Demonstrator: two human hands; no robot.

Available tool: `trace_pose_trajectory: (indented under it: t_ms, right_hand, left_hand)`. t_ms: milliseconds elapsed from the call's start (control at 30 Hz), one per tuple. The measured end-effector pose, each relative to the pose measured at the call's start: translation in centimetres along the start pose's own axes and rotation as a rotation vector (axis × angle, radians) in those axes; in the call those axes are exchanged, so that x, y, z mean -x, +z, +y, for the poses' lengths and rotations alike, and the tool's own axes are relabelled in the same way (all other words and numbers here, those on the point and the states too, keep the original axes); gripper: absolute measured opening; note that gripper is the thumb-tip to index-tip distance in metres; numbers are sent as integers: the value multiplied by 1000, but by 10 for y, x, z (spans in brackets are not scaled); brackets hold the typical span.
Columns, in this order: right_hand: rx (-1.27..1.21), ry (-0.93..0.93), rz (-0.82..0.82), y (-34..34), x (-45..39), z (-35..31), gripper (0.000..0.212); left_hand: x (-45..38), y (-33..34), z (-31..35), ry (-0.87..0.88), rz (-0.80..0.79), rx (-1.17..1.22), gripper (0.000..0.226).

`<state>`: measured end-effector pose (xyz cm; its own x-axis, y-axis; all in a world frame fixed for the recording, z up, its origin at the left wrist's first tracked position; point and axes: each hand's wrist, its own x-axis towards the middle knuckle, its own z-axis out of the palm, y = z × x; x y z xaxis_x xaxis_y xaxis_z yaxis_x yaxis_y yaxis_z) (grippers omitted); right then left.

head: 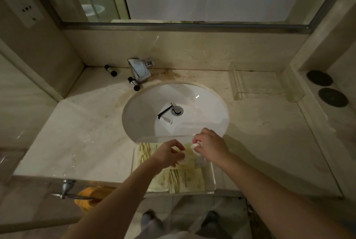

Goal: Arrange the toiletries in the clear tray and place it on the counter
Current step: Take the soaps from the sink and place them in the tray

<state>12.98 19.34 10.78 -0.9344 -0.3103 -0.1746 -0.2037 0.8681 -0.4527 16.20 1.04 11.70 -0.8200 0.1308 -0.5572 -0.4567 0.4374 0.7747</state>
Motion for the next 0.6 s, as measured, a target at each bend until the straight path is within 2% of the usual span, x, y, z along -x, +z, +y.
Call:
trace_pose_trajectory:
  t_ms: [233,467,600]
  right_hand:
    - [17,-33,35,0,-1,9,24]
    - [-72,14,34,-13,-1,14,27]
    - [-74,0,47,-16,-1,18,26]
  left_hand:
    - [-2,15,10,17,-37,5,15]
    - [-7,43,25,46,-30,-254,29]
    - [-5,58,27,76,70,-360,27]
